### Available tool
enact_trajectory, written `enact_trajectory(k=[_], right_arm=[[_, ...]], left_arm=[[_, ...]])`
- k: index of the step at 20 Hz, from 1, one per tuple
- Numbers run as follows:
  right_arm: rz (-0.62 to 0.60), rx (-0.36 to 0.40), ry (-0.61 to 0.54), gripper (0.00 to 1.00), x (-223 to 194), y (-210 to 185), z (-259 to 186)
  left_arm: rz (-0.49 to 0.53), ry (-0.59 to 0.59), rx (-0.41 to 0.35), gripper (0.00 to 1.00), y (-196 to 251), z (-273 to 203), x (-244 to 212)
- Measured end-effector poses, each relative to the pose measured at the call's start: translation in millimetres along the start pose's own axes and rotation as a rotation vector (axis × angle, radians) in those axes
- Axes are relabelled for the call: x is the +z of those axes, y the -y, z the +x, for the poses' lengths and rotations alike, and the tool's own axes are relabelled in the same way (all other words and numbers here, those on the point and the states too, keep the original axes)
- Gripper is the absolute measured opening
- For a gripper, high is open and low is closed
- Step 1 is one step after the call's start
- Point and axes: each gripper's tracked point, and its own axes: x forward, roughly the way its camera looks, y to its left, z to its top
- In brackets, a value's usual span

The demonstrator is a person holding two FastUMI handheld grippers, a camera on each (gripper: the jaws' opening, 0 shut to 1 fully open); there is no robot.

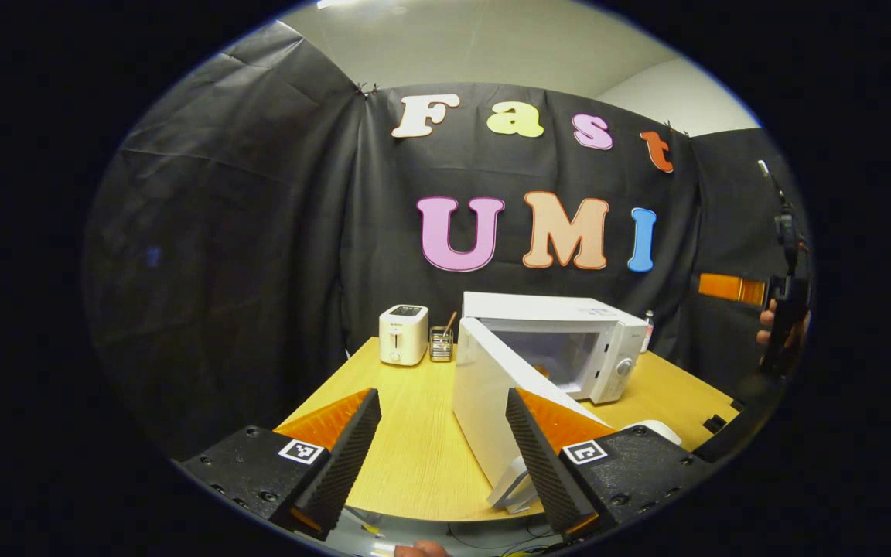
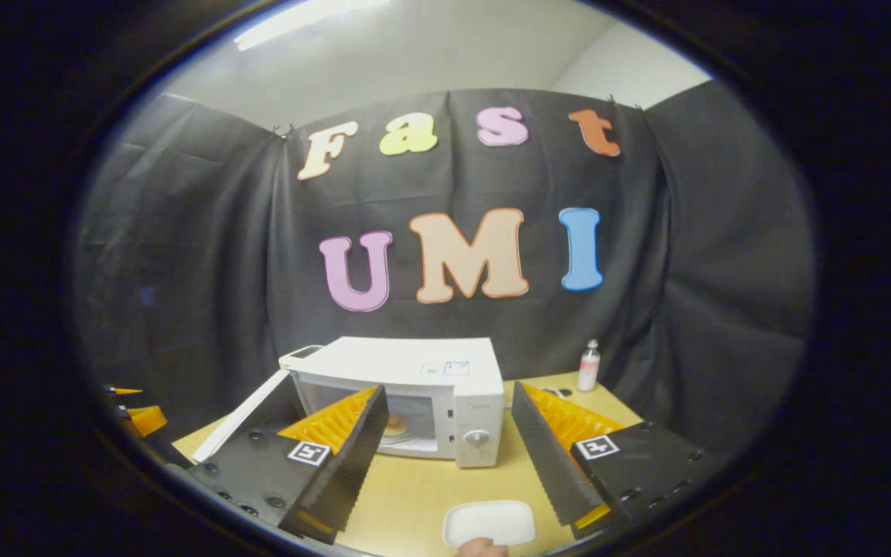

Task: Open the microwave oven with the left hand, put the food in, and close the microwave oven.

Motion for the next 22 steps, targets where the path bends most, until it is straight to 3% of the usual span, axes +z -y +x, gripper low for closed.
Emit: enact_trajectory(k=[5, 8, 9, 10, 11, 13, 14, 18, 22], right_arm=[[0.056, -0.034, -0.017, 0.92, 9.8, 18.3, -1.1], [0.061, -0.055, -0.010, 0.92, 17.6, 31.5, 1.7], [0.061, -0.054, -0.010, 0.92, 18.6, 32.2, 2.6], [0.061, -0.056, -0.006, 0.92, 19.8, 33.2, 2.9], [0.062, -0.057, -0.002, 0.99, 22.5, 34.3, 2.7], [0.058, -0.065, 0.003, 0.99, 24.6, 39.6, 2.3], [0.054, -0.073, 0.003, 0.92, 24.3, 44.5, 0.6], [0.047, -0.107, 0.005, 0.92, 28.3, 62.8, -2.5], [0.062, -0.149, 0.000, 0.92, 29.7, 82.0, -6.3]], left_arm=[[-0.023, -0.097, -0.025, 0.94, -0.2, 0.2, -38.0], [-0.026, -0.151, -0.003, 0.24, -4.3, 4.9, -57.6], [-0.017, -0.177, -0.010, 0.27, -1.1, 4.9, -66.9], [-0.015, -0.202, -0.033, 0.09, 5.8, 5.1, -74.4], [-0.016, -0.220, -0.068, 0.09, 17.1, 6.1, -80.5], [0.019, -0.225, -0.057, 0.03, 19.8, 11.7, -87.5], [0.026, -0.235, -0.072, 0.01, 27.2, 14.2, -92.7], [0.026, -0.264, -0.113, 0.01, 53.5, 23.3, -107.8], [0.041, -0.271, -0.206, 0.00, 94.1, 28.2, -110.4]])
